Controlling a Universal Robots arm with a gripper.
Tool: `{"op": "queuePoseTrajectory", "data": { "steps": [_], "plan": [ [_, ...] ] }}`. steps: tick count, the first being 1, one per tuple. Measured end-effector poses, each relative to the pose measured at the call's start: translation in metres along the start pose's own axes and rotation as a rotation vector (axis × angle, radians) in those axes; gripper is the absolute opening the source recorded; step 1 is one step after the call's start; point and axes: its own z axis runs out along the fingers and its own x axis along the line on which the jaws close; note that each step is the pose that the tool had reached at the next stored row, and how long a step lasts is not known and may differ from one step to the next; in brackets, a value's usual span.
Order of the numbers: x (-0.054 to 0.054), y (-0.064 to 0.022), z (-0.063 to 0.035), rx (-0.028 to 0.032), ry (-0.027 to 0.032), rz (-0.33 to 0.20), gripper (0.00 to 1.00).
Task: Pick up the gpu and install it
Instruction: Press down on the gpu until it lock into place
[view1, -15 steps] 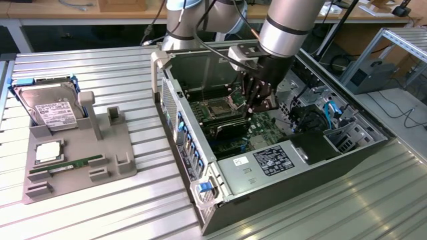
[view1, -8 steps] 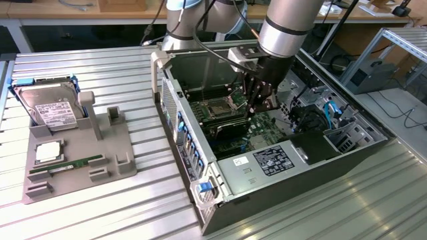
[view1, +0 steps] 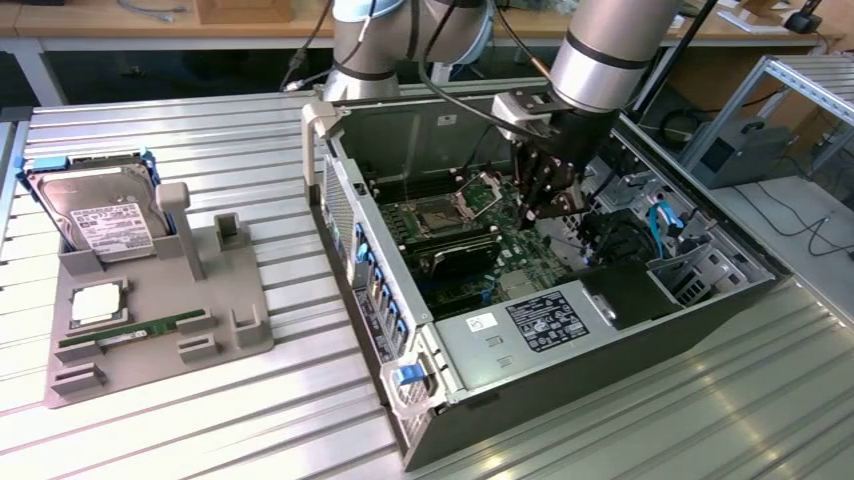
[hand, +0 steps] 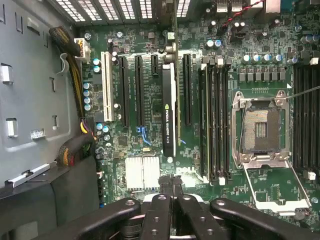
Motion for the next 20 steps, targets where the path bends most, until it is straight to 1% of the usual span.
{"op": "queuePoseTrajectory", "data": {
  "steps": [1, 3, 6, 7, 8, 9, 10, 12, 13, 14, 15, 17, 20],
  "plan": [
    [0.000, 0.0027, 0.0001, 0.0000, -0.0001, 0.000, 0.11],
    [-0.001, 0.0202, 0.0007, 0.0001, 0.0002, 0.000, 0.11],
    [-0.006, 0.0390, 0.0025, 0.0001, 0.0001, 0.003, 0.11],
    [-0.007, 0.0466, 0.0040, 0.0001, 0.0003, 0.003, 0.11],
    [-0.007, 0.0583, 0.0071, 0.0001, 0.0008, 0.004, 0.11],
    [-0.008, 0.0637, 0.0087, 0.0001, 0.0011, 0.005, 0.11],
    [-0.008, 0.0733, 0.0110, 0.0001, 0.0015, 0.005, 0.11],
    [-0.008, 0.0838, 0.0126, 0.0001, 0.0025, 0.006, 0.11],
    [-0.007, 0.0927, 0.0139, 0.0001, 0.0029, 0.006, 0.11],
    [-0.007, 0.0993, 0.0150, 0.0001, 0.0029, 0.007, 0.11],
    [-0.007, 0.1025, 0.0163, 0.0002, 0.0027, 0.008, 0.11],
    [-0.007, 0.1041, 0.0192, 0.0001, 0.0029, 0.008, 0.11],
    [-0.007, 0.1079, 0.0207, 0.0001, 0.0029, 0.009, 0.11]
  ]
}}
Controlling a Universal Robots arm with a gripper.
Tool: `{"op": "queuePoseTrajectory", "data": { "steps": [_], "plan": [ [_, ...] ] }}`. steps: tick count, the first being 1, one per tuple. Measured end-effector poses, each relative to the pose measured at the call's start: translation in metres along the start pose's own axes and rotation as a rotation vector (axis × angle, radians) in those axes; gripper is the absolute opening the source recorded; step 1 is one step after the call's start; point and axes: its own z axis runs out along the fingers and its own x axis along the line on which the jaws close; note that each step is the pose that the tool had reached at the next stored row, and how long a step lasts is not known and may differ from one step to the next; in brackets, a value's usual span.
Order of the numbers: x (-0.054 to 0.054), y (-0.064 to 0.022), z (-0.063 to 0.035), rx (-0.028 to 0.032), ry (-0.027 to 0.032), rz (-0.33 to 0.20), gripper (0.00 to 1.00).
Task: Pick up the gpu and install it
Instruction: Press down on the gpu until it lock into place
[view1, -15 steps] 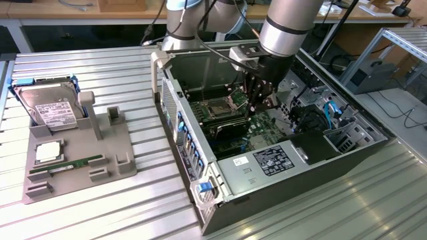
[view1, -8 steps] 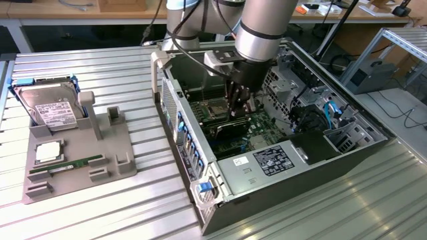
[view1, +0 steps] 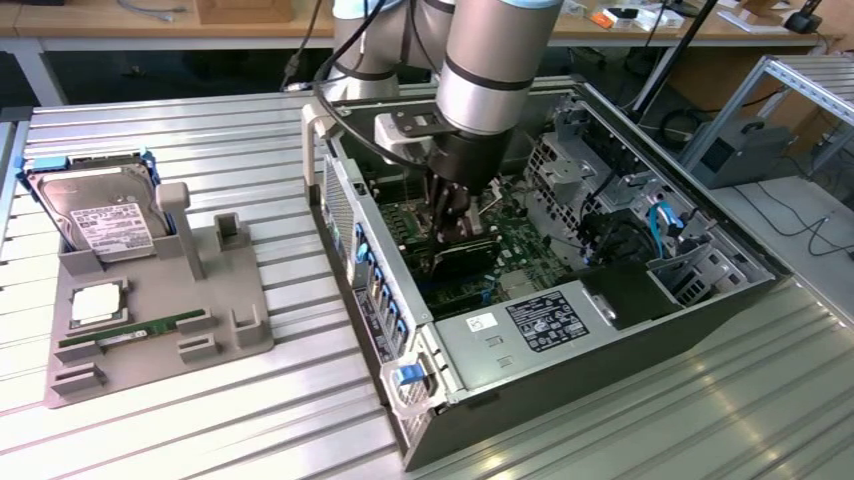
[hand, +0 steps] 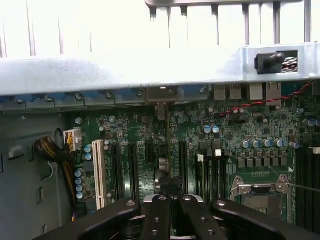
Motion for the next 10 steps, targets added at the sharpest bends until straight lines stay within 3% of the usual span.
{"op": "queuePoseTrajectory", "data": {
  "steps": [10],
  "plan": [
    [0.0001, 0.0041, 0.0043, 0.0001, -0.0003, 0.001, 0.11]
  ]
}}
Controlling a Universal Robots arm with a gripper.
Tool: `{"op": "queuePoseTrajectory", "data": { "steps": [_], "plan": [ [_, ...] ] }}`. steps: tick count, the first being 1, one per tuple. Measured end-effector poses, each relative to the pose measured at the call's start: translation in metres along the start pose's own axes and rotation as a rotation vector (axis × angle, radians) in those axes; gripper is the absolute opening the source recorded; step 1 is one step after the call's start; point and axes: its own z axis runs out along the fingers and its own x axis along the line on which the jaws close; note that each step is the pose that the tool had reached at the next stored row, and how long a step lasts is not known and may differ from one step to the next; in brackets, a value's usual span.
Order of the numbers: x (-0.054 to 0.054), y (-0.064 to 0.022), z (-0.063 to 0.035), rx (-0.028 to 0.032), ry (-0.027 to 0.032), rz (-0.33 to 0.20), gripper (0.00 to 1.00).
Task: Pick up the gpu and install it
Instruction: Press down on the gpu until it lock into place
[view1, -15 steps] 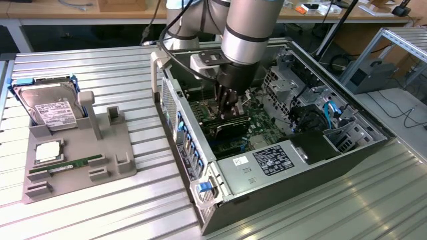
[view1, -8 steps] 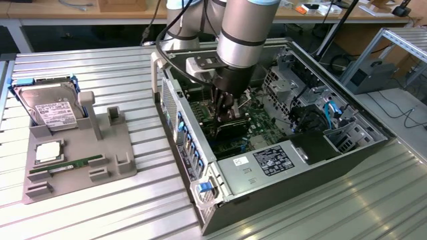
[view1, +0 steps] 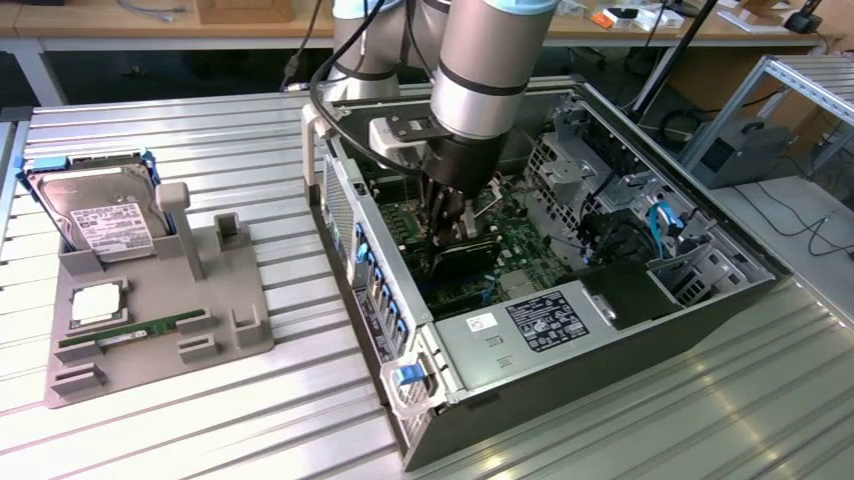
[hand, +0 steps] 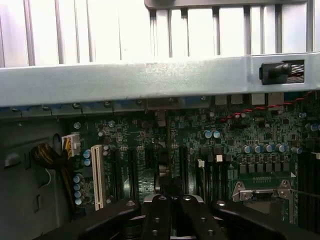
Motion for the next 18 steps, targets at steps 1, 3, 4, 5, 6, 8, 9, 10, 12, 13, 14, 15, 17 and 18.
{"op": "queuePoseTrajectory", "data": {
  "steps": [1, 3, 4, 5, 6, 8, 9, 10, 12, 13, 14, 15, 17, 18],
  "plan": [
    [0.0000, 0.0005, 0.0004, -0.0001, 0.0003, 0.000, 0.11],
    [0.0000, 0.0006, 0.0005, -0.0001, 0.0003, 0.000, 0.11],
    [0.0000, 0.0007, 0.0006, 0.0000, 0.0002, 0.000, 0.11],
    [0.0000, 0.0016, 0.0012, 0.0000, 0.0000, 0.000, 0.11],
    [0.0001, 0.0028, 0.0024, 0.0000, -0.0002, 0.000, 0.11],
    [0.0002, 0.0043, 0.0039, -0.0003, -0.0001, 0.000, 0.11],
    [0.0002, 0.0050, 0.0046, -0.0001, -0.0005, 0.000, 0.11],
    [0.0002, 0.0054, 0.0049, -0.0001, -0.0006, 0.000, 0.11],
    [0.0019, 0.0071, 0.0058, -0.0001, -0.0045, 0.000, 0.11],
    [0.0028, 0.0076, 0.0060, -0.0002, -0.0061, 0.000, 0.11],
    [0.0038, 0.0079, 0.0060, -0.0004, -0.0074, 0.000, 0.11],
    [0.0050, 0.0082, 0.0061, -0.0004, -0.0091, -0.001, 0.11],
    [0.0074, 0.0086, 0.0063, -0.0005, -0.0119, -0.003, 0.11],
    [0.0074, 0.0085, 0.0062, -0.0004, -0.0126, -0.003, 0.11]
  ]
}}
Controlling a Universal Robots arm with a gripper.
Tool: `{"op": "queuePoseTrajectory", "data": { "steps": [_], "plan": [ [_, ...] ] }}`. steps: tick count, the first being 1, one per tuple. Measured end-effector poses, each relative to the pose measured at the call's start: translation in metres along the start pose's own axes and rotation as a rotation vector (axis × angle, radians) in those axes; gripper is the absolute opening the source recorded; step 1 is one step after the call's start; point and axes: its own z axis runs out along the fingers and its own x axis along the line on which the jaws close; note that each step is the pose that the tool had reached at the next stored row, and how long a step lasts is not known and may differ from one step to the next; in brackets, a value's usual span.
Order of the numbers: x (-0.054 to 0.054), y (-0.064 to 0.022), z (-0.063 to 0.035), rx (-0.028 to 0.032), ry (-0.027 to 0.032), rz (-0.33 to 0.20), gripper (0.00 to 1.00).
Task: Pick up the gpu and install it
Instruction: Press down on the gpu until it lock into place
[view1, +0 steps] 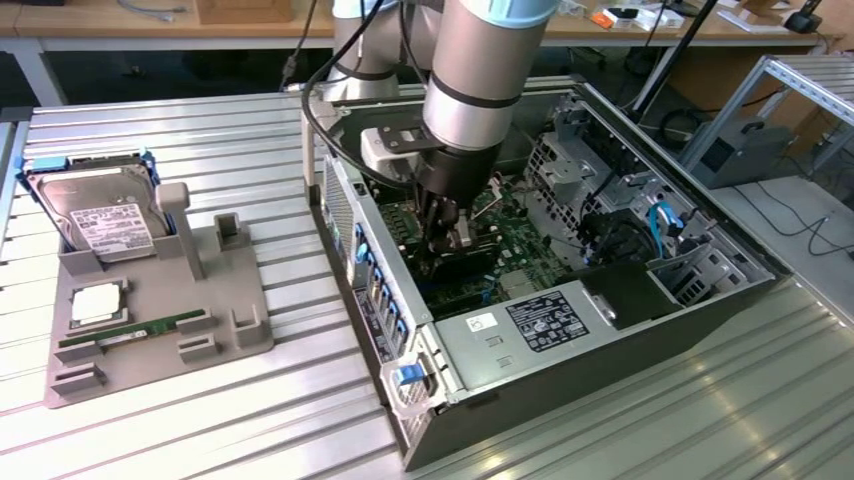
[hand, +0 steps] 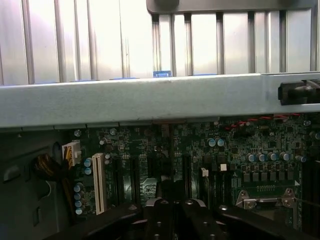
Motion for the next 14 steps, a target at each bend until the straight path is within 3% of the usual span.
{"op": "queuePoseTrajectory", "data": {
  "steps": [7, 11, 13, 14],
  "plan": [
    [0.000, -0.0005, 0.0053, -0.0012, 0.0001, -0.004, 0.11],
    [0.000, -0.0007, 0.0020, 0.0009, -0.0047, -0.004, 0.11],
    [0.000, -0.0053, -0.0031, 0.0003, -0.0062, -0.004, 0.11],
    [0.000, -0.0126, -0.0034, 0.0002, -0.0089, -0.004, 0.11]
  ]
}}
